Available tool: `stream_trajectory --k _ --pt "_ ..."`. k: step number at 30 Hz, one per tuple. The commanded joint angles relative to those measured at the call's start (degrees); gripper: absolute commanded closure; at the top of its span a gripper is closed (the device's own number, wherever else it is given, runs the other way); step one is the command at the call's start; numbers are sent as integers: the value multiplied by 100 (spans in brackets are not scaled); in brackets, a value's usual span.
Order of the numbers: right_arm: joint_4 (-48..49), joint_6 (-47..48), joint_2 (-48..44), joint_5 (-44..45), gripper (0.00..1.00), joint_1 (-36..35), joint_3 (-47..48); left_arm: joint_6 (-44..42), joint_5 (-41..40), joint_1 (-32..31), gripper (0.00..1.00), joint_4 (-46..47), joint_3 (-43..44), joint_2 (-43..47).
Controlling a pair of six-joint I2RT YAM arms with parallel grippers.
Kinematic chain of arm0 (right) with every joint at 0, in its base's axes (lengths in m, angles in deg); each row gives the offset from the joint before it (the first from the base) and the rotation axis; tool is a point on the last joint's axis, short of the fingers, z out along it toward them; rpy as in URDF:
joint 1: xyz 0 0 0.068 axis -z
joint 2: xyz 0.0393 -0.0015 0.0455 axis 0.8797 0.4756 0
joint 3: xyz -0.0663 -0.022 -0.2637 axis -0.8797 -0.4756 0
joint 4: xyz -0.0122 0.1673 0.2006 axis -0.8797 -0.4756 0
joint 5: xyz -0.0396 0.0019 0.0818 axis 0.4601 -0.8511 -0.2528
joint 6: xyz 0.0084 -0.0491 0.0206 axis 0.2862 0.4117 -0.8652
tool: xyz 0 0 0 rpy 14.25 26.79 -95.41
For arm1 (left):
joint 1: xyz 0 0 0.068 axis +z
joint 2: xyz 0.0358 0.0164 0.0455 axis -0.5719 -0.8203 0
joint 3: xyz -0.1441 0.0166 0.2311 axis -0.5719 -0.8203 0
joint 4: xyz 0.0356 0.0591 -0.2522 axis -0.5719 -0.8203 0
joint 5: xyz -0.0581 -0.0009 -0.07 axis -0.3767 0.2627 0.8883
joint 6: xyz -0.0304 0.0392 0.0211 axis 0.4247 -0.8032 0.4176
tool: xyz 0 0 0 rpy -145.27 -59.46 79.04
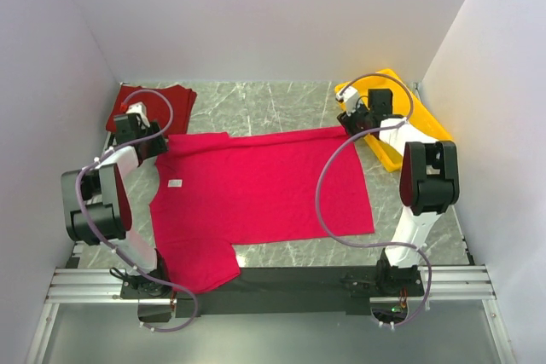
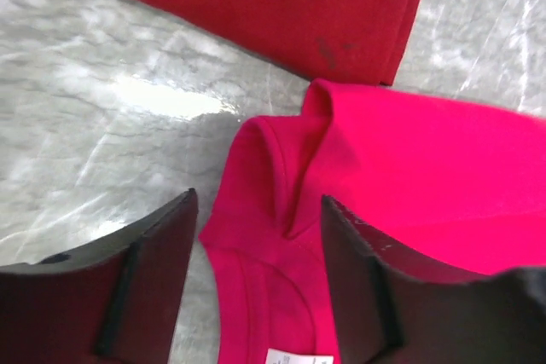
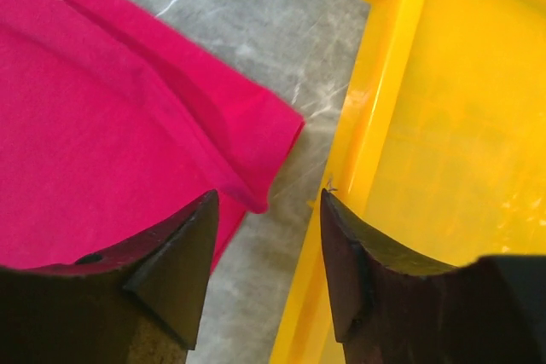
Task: Fold and stack the t-shirts
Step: Fold the tshirt
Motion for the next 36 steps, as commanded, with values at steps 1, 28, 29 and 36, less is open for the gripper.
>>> stream_trajectory --k 1,28,29,36 --pt "100 -15 -556 -49 41 13 -53 -37 -154 16 34 135 60 672" --pt "-621 -1404 -1470 -1500 40 5 -193 983 1182 60 34 -1279 2063 -1039" --pt "-621 -1430 -1506 -1491 40 -4 -237 983 1208 69 35 -1341 2151 -1144" --pt "-577 -1500 -1726 -1456 40 13 -544 939 1402 69 40 -1640 2494 -1716"
